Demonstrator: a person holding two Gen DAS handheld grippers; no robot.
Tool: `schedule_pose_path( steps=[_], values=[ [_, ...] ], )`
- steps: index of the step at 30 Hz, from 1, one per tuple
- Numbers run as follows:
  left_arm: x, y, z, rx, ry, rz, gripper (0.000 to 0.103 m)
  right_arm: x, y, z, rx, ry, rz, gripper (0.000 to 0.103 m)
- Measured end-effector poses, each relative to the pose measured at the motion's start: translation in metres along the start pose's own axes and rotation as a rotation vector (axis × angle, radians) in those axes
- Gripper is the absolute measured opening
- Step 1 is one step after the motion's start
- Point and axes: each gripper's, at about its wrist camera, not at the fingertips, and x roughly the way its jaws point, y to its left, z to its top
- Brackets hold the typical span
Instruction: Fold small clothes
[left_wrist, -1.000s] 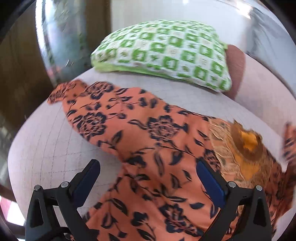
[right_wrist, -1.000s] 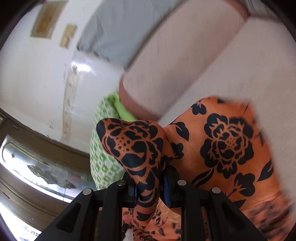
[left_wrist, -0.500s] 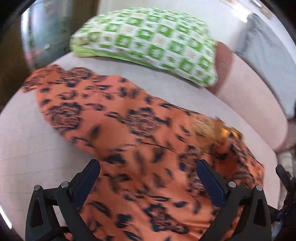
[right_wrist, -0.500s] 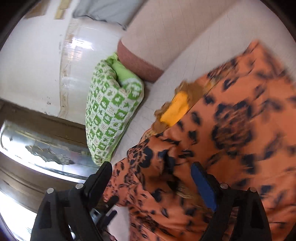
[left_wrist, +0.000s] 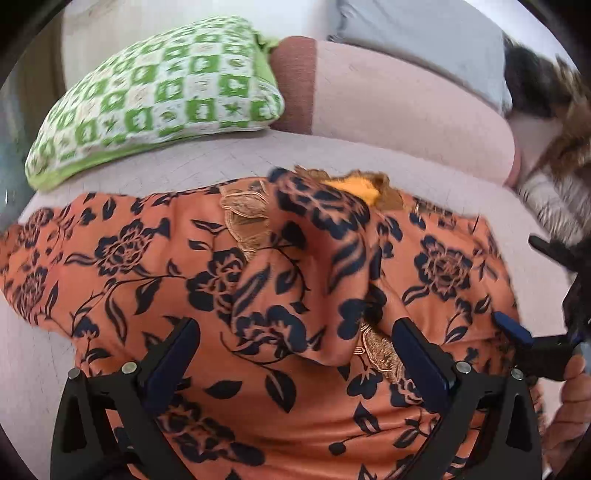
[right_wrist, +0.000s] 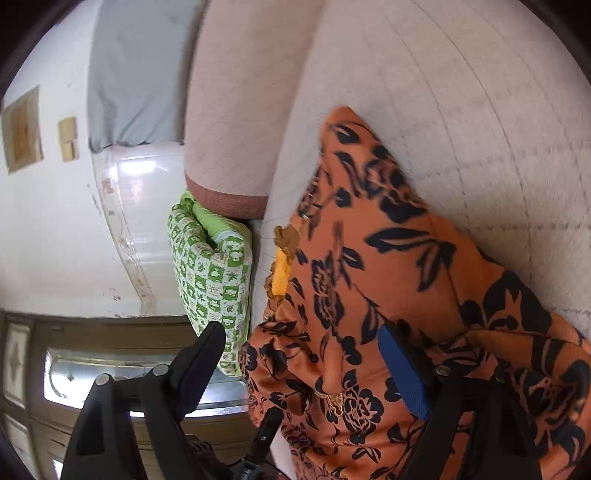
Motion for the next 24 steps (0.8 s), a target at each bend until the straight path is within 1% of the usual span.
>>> schedule_pose_path(
  steps=[1, 3, 5, 6, 7, 8, 9, 11, 12, 13, 14, 16, 17, 18, 19, 20, 21, 22, 23, 24],
  values=[
    [0.007, -0.004, -0.001, 0.026, 0.010, 0.029, 0.103, 0.005, -0.003, 0.000, 0.013, 0.014, 0.002, 0.086],
    [0.012, -0.002, -0.005, 0.041, 0.017, 0.051, 0.097, 0.009, -0.008, 0.000, 0.022, 0.035, -0.002, 0.086],
    [0.020, 0.002, -0.005, 0.030, 0.042, 0.048, 0.072, 0.012, -0.007, 0.000, 0.008, 0.040, -0.012, 0.086],
    [0.018, 0.007, -0.011, 0.018, 0.052, 0.027, 0.065, 0.014, -0.006, 0.000, -0.002, 0.044, -0.016, 0.086],
    [0.019, 0.010, -0.010, 0.004, 0.054, 0.018, 0.055, 0.015, -0.004, 0.000, -0.010, 0.047, -0.020, 0.086],
    [0.019, 0.012, -0.009, 0.001, 0.043, 0.029, 0.045, 0.018, -0.004, 0.000, -0.014, 0.050, -0.024, 0.086],
    [0.020, 0.015, -0.006, 0.003, 0.036, 0.035, 0.039, 0.019, -0.004, 0.000, -0.016, 0.054, -0.026, 0.086],
    [0.011, 0.020, -0.001, -0.007, 0.015, 0.031, 0.017, 0.019, -0.005, 0.000, -0.018, 0.057, -0.027, 0.085],
    [0.004, 0.024, 0.002, -0.016, -0.004, 0.018, 0.017, 0.019, -0.006, 0.000, -0.019, 0.059, -0.026, 0.085],
    [-0.007, 0.028, 0.006, -0.015, -0.043, 0.021, 0.016, 0.019, -0.006, 0.000, -0.022, 0.063, -0.026, 0.085],
    [-0.017, 0.030, 0.010, 0.001, -0.084, 0.055, 0.016, 0.019, -0.006, 0.000, -0.025, 0.064, -0.027, 0.085],
    [-0.031, 0.035, 0.016, 0.038, -0.144, 0.153, 0.015, 0.019, -0.007, 0.000, -0.028, 0.063, -0.029, 0.085],
    [-0.038, 0.041, 0.018, 0.043, -0.169, 0.199, 0.015, 0.020, -0.006, -0.001, -0.032, 0.062, -0.033, 0.085],
    [-0.043, 0.051, 0.019, 0.029, -0.178, 0.225, 0.015, 0.020, -0.006, -0.001, -0.037, 0.060, -0.038, 0.085],
    [-0.045, 0.063, 0.021, -0.001, -0.167, 0.231, 0.016, 0.020, -0.005, -0.002, -0.045, 0.058, -0.046, 0.085],
    [-0.043, 0.076, 0.021, -0.042, -0.134, 0.219, 0.019, 0.021, -0.004, -0.004, -0.054, 0.055, -0.055, 0.085],
    [-0.041, 0.086, 0.019, -0.078, -0.106, 0.206, 0.024, 0.022, -0.002, -0.005, -0.065, 0.054, -0.066, 0.085],
    [-0.037, 0.098, 0.016, -0.128, -0.070, 0.197, 0.032, 0.023, 0.000, -0.007, -0.078, 0.053, -0.078, 0.085],
    [-0.035, 0.108, 0.013, -0.155, -0.048, 0.206, 0.037, 0.023, 0.001, -0.008, -0.087, 0.050, -0.089, 0.085],
    [-0.033, 0.113, 0.011, -0.170, -0.033, 0.223, 0.037, 0.024, 0.003, -0.009, -0.096, 0.047, -0.101, 0.085]
  ],
)
